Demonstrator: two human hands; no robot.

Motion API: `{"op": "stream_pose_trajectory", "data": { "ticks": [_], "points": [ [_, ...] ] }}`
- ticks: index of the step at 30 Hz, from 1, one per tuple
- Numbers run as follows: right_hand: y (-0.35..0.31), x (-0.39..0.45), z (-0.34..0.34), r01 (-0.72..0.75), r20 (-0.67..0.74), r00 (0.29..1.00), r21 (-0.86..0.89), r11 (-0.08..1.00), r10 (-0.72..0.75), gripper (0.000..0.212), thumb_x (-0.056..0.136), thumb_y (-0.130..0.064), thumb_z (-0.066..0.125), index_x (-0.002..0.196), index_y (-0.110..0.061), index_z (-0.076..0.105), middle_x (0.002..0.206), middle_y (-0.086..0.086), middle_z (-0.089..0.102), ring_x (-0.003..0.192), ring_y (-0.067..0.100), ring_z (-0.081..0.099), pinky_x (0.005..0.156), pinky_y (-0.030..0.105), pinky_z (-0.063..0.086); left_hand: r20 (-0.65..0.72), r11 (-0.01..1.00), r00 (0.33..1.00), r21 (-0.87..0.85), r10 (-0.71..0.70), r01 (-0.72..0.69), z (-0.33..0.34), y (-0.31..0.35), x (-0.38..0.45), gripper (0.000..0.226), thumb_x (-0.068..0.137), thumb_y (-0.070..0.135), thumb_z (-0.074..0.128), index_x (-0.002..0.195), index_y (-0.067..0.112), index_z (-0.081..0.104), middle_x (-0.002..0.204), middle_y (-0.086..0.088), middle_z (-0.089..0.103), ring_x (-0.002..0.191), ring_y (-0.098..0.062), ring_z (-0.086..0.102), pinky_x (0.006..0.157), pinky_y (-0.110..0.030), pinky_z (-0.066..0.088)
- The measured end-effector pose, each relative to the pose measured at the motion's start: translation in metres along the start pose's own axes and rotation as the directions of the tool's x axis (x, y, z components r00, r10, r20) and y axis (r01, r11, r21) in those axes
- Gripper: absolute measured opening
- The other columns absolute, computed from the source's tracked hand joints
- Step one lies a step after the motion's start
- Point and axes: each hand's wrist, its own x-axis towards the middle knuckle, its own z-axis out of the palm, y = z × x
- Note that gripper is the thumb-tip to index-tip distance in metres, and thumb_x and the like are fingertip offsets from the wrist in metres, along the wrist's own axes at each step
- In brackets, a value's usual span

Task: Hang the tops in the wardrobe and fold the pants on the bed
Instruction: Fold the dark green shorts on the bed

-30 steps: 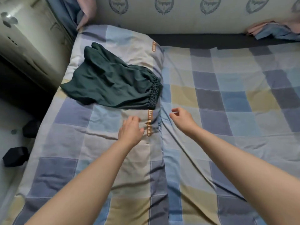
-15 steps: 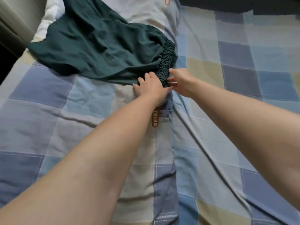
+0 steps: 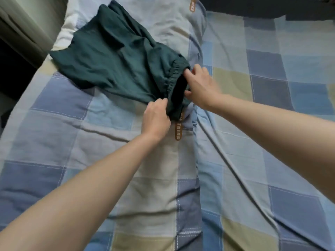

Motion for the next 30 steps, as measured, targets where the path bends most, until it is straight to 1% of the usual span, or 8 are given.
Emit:
{"op": "stream_pose_trajectory", "data": {
  "ticks": [5,9,14,17,20,24,28,30],
  "points": [
    [-0.034,-0.048,-0.033,0.255,-0.002,0.963,-0.306,0.917,-0.269,0.015,0.078,-0.013,0.056,0.091,-0.007,0.063,0.117,0.021,0.048,0.104,0.037,0.045,0.066,0.039,0.029,0.11,0.995,0.991,-0.065,0.078,-0.071,-0.05,-0.006,-0.064,0.02,0.075,-0.007,0.054,0.082,0.011,0.051,0.084,-0.014,0.059,0.086,-0.037,0.052,0.066,-0.038,0.035],
    [-0.044,-0.097,-0.069,0.43,0.134,0.903,-0.243,0.87,-0.409,0.029,0.081,-0.035,0.058,0.086,-0.01,0.071,0.124,0.012,0.051,0.112,0.034,0.046,0.087,0.042,0.04,0.173,0.995,0.984,-0.091,0.051,-0.035,-0.105,-0.018,-0.112,0.024,0.07,-0.01,0.053,0.078,0.012,0.051,0.075,-0.009,0.058,0.079,-0.036,0.056,0.062,-0.038,0.039],
    [-0.077,-0.171,-0.146,0.555,0.029,0.831,0.004,0.832,-0.555,0.025,0.087,-0.033,0.067,0.082,-0.009,0.073,0.116,0.009,0.061,0.105,0.029,0.058,0.095,0.038,0.045,0.226,0.995,0.973,-0.095,0.042,-0.021,-0.185,-0.02,-0.167,0.029,0.067,-0.018,0.053,0.078,0.008,0.059,0.07,-0.004,0.059,0.071,-0.033,0.059,0.061,-0.035,0.04],
    [-0.109,-0.214,-0.212,0.494,0.043,0.859,0.193,0.848,-0.51,0.024,0.09,-0.026,0.064,0.082,-0.004,0.071,0.104,0.012,0.064,0.087,0.031,0.063,0.082,0.039,0.051,0.229,0.99,0.967,-0.108,0.115,-0.092,-0.234,-0.001,-0.199,0.037,0.068,-0.02,0.055,0.085,0.012,0.062,0.078,0.004,0.059,0.076,-0.024,0.06,0.065,-0.022,0.038],
    [-0.136,-0.243,-0.279,0.373,0.056,0.915,0.264,0.889,-0.4,0.032,0.092,-0.03,0.061,0.078,-0.003,0.067,0.081,0.011,0.062,0.067,0.031,0.059,0.062,0.038,0.049,0.162,0.984,0.981,-0.159,0.11,-0.084,-0.28,0.031,-0.221,0.044,0.074,-0.017,0.056,0.102,0.016,0.063,0.093,0.008,0.063,0.086,-0.017,0.061,0.071,-0.017,0.039],
    [-0.167,-0.275,-0.361,0.237,-0.049,0.97,0.397,0.886,-0.238,0.04,0.089,-0.027,0.067,0.059,-0.005,0.052,0.056,0.0,0.043,0.051,0.014,0.033,0.054,0.023,0.024,0.052,0.96,0.995,-0.272,0.088,-0.07,-0.325,0.085,-0.251,0.052,0.09,-0.002,0.057,0.134,0.024,0.047,0.121,0.002,0.066,0.102,-0.021,0.064,0.078,-0.028,0.048],
    [-0.19,-0.304,-0.433,0.179,-0.128,0.983,0.461,0.869,-0.135,0.044,0.089,-0.027,0.066,0.055,-0.004,0.049,0.048,0.002,0.043,0.046,0.018,0.033,0.049,0.021,0.026,-0.064,0.893,0.971,-0.382,0.232,-0.239,-0.364,0.148,-0.291,0.072,0.09,-0.006,0.058,0.144,0.029,0.026,0.144,-0.008,0.046,0.124,-0.021,0.053,0.088,-0.035,0.052],
    [-0.196,-0.319,-0.462,0.162,-0.164,0.982,0.453,0.877,-0.097,0.045,0.089,-0.028,0.065,0.054,-0.007,0.048,0.047,-0.001,0.041,0.045,0.017,0.034,0.048,0.017,0.027,-0.099,0.842,0.938,-0.417,0.331,-0.342,-0.374,0.17,-0.313,0.059,0.092,-0.002,0.056,0.14,0.019,0.031,0.147,-0.013,0.039,0.133,-0.026,0.045,0.104,-0.031,0.044]
  ]
}}
